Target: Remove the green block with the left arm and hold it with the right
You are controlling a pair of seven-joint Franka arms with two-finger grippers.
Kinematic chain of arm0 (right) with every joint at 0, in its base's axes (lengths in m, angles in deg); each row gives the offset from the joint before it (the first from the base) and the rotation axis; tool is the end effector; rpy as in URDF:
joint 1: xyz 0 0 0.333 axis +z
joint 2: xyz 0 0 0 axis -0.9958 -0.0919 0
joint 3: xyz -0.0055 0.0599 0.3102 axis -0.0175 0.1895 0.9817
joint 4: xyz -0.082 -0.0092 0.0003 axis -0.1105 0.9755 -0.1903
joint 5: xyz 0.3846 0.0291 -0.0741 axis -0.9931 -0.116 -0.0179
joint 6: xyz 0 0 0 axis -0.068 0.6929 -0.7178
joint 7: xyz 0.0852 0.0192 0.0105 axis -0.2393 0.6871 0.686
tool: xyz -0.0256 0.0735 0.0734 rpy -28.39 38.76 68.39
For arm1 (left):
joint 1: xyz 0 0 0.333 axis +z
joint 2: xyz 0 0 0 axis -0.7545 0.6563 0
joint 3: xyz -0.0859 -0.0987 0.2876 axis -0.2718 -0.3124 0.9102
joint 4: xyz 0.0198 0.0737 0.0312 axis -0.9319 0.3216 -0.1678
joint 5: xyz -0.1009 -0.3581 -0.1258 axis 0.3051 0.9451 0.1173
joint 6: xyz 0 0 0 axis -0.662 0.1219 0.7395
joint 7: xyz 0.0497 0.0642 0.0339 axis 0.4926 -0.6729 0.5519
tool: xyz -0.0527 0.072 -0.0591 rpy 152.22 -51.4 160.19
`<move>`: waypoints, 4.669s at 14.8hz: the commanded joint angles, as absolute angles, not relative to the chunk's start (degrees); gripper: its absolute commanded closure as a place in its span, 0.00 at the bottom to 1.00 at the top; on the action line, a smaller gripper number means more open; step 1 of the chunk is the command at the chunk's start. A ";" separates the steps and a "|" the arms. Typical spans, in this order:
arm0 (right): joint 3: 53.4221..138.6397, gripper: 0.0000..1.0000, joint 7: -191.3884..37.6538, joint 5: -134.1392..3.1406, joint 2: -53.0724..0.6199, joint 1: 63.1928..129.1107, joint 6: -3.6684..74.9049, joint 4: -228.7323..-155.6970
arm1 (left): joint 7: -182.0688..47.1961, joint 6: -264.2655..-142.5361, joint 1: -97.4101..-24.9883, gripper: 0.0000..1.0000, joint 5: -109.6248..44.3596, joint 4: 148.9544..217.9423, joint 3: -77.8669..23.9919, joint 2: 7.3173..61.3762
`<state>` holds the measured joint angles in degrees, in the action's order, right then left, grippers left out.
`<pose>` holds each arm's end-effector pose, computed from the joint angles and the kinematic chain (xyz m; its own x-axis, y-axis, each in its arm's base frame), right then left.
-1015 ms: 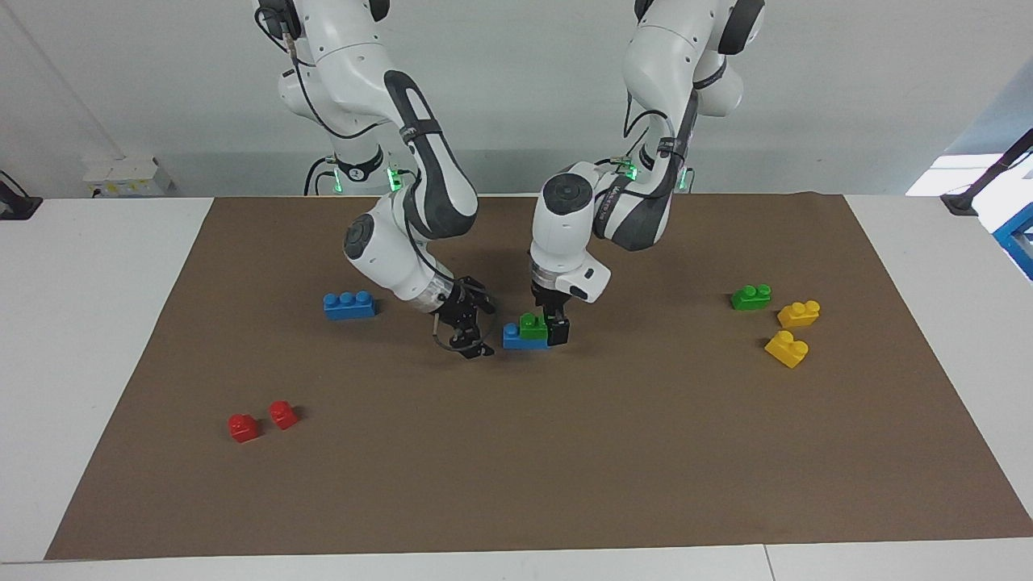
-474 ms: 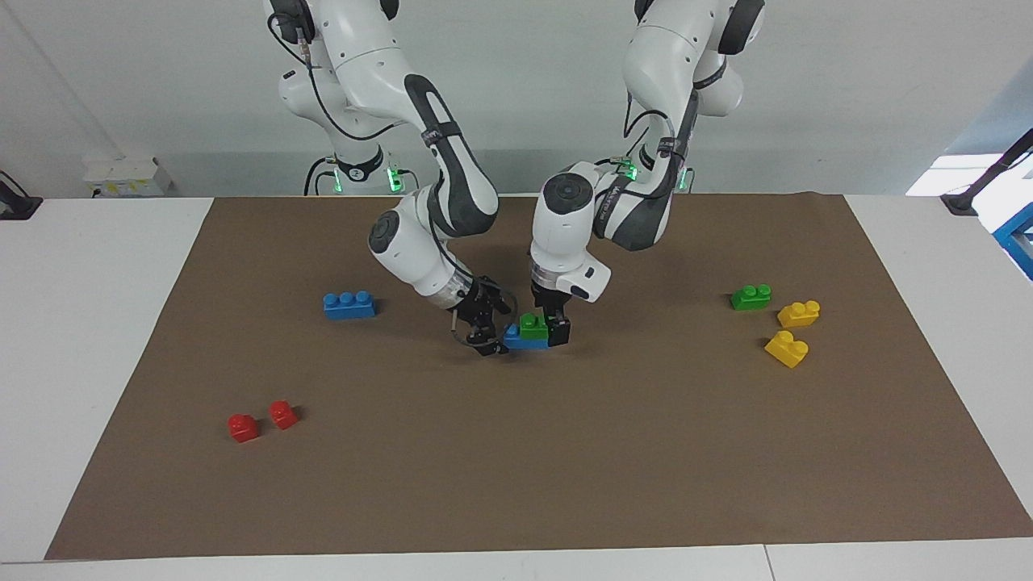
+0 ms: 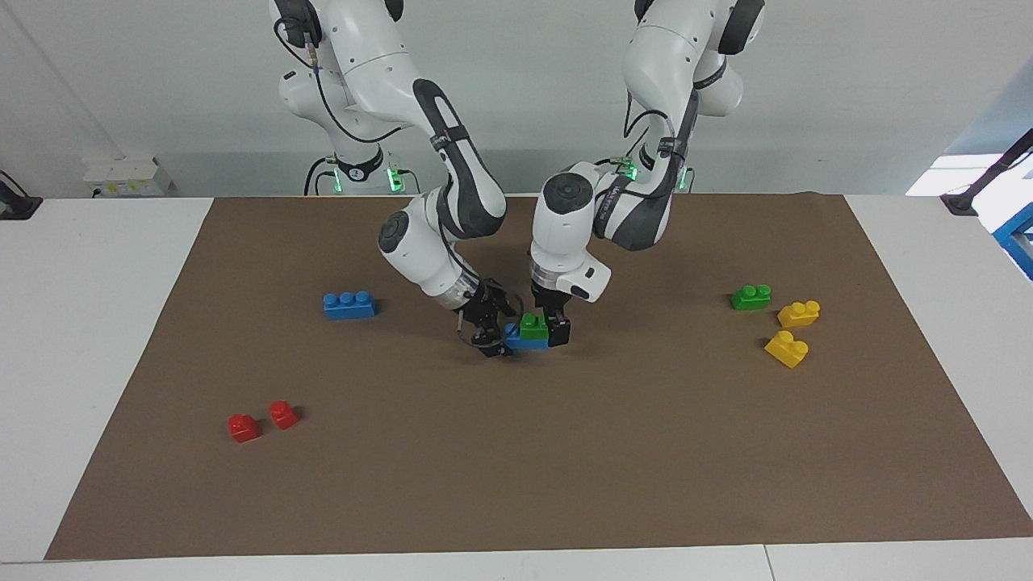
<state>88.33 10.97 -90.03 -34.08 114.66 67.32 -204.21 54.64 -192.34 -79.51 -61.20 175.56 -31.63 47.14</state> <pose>0.5437 0.2880 0.2628 -0.0780 -0.8363 -0.5428 -0.9925 0.1165 -0.0368 0.5212 -0.3989 0.3467 -0.1383 0.9893 -0.0471 0.9894 0.1402 0.0386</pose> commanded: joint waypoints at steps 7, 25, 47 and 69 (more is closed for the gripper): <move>88.30 1.00 7.26 -91.51 -34.35 114.79 68.23 -203.77 | 56.43 -194.57 -80.36 0.00 -62.78 176.82 -30.77 46.61; 88.21 1.00 6.72 -90.90 -34.00 113.99 67.26 -202.98 | 51.68 -194.84 -80.01 1.00 -65.07 177.52 -31.03 45.56; 87.86 1.00 -9.87 -76.48 -30.93 93.18 43.28 -198.94 | -0.22 -187.34 -54.46 1.00 -60.58 191.74 -30.94 28.51; 87.86 1.00 -23.52 -73.41 -30.57 78.31 39.75 -203.25 | -28.55 -205.47 -45.91 1.00 -60.58 197.56 -30.85 37.82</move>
